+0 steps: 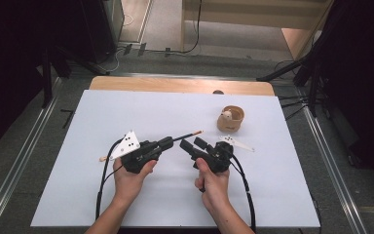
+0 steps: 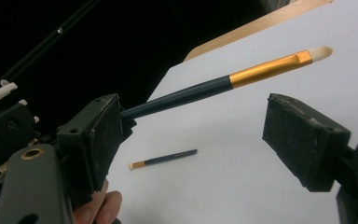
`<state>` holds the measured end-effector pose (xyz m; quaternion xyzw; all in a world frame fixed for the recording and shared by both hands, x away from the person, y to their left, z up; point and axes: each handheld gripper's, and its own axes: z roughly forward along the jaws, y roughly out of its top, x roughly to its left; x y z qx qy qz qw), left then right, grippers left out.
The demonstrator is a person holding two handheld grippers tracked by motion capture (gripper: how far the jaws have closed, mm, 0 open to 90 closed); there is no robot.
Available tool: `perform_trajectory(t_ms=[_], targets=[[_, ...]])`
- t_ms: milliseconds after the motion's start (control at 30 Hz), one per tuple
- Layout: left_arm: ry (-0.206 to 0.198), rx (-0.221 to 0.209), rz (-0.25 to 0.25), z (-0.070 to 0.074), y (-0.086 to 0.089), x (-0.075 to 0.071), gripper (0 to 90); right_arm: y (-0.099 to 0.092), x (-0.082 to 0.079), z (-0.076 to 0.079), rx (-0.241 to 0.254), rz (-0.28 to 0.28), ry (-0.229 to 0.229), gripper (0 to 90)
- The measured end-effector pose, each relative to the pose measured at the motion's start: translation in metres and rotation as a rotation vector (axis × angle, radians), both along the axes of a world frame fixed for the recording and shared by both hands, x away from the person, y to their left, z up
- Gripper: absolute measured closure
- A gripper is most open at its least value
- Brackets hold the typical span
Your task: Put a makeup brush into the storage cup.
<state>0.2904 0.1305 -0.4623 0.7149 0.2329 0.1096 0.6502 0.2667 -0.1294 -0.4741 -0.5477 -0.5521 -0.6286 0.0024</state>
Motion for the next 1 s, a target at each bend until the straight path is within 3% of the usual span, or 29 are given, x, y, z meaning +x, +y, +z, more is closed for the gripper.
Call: perform_trajectory(t_ms=[233,333,500,633,767,1000], targets=[[-0.008,0.004,-0.006,-0.002,-0.003,-0.003,85.4,0.000,0.005,-0.004,0.045,-0.010,0.032,26.4],[-0.011,0.004,-0.008,-0.002,-0.005,-0.004,85.4,0.000,0.005,-0.005,0.049,-0.019,0.036,29.4],[-0.012,0.009,-0.014,-0.003,-0.007,-0.005,85.3,-0.004,0.006,-0.008,0.093,-0.023,0.035,38.6],[-0.021,0.016,-0.019,-0.003,-0.009,-0.007,85.3,-0.006,0.008,-0.009,0.126,-0.015,0.041,40.9],[-0.024,0.019,-0.023,-0.003,-0.010,-0.008,85.3,-0.006,0.008,-0.009,0.135,-0.014,0.045,43.3],[-0.007,0.049,-0.038,-0.005,-0.014,-0.009,85.2,-0.010,0.010,-0.009,0.147,0.003,0.036,56.4]])
